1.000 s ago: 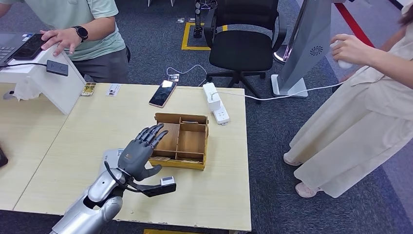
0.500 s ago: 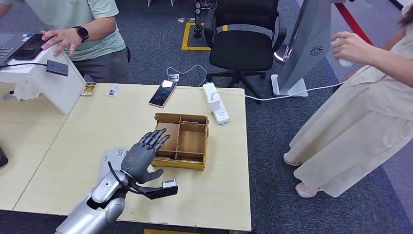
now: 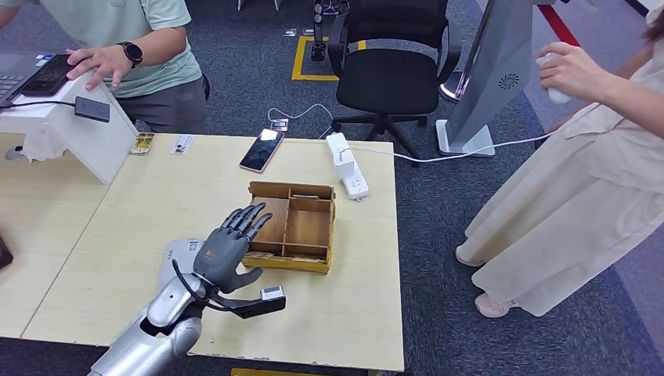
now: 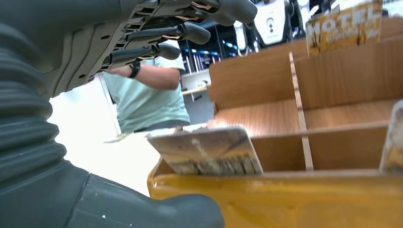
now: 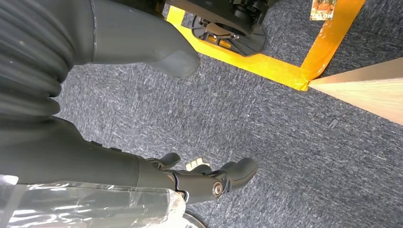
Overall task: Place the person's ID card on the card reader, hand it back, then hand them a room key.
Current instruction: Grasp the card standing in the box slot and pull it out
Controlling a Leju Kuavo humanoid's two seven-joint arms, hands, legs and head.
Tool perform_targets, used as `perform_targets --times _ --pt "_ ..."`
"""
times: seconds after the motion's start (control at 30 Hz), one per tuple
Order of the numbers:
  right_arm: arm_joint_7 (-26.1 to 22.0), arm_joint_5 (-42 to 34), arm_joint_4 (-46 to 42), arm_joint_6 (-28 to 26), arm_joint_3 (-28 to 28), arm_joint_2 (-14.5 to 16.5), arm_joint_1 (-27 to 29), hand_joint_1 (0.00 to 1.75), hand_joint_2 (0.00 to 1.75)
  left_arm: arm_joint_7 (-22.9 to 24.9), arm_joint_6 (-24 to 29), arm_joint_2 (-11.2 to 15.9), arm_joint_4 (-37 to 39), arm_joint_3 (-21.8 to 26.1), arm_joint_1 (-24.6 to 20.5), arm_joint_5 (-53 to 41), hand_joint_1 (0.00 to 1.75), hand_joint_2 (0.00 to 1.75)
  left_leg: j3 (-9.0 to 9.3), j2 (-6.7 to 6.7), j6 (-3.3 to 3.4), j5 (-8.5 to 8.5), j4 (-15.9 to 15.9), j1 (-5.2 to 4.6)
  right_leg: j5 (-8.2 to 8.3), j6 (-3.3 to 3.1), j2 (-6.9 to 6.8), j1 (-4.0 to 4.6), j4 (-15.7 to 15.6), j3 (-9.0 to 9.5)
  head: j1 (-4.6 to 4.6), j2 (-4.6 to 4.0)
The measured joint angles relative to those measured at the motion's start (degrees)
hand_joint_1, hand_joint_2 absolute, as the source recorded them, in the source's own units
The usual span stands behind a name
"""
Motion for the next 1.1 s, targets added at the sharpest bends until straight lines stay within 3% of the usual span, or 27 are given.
perform_targets --times 0.57,1.1 --pt "-0.1 -0.6 0.0 -0.2 0.4 0.0 0.0 0.0 1.75 0.0 2.2 0.0 0.0 0.0 0.0 -0.7 0.0 1.75 0.0 0.0 0.0 0.0 0.0 0.0 0.0 0.0 0.0 0.0 0.0 0.0 0.0 0.02" --pt "-0.1 -1.5 0.0 -0.2 1.1 0.0 0.0 0.0 1.75 -0.2 -1.2 0.1 1.0 0.0 -0.3 -1.4 0.03 1.75 0.0 0.0 0.0 0.0 0.0 0.0 0.0 0.0 0.0 0.0 0.0 0.0 0.01 0.0"
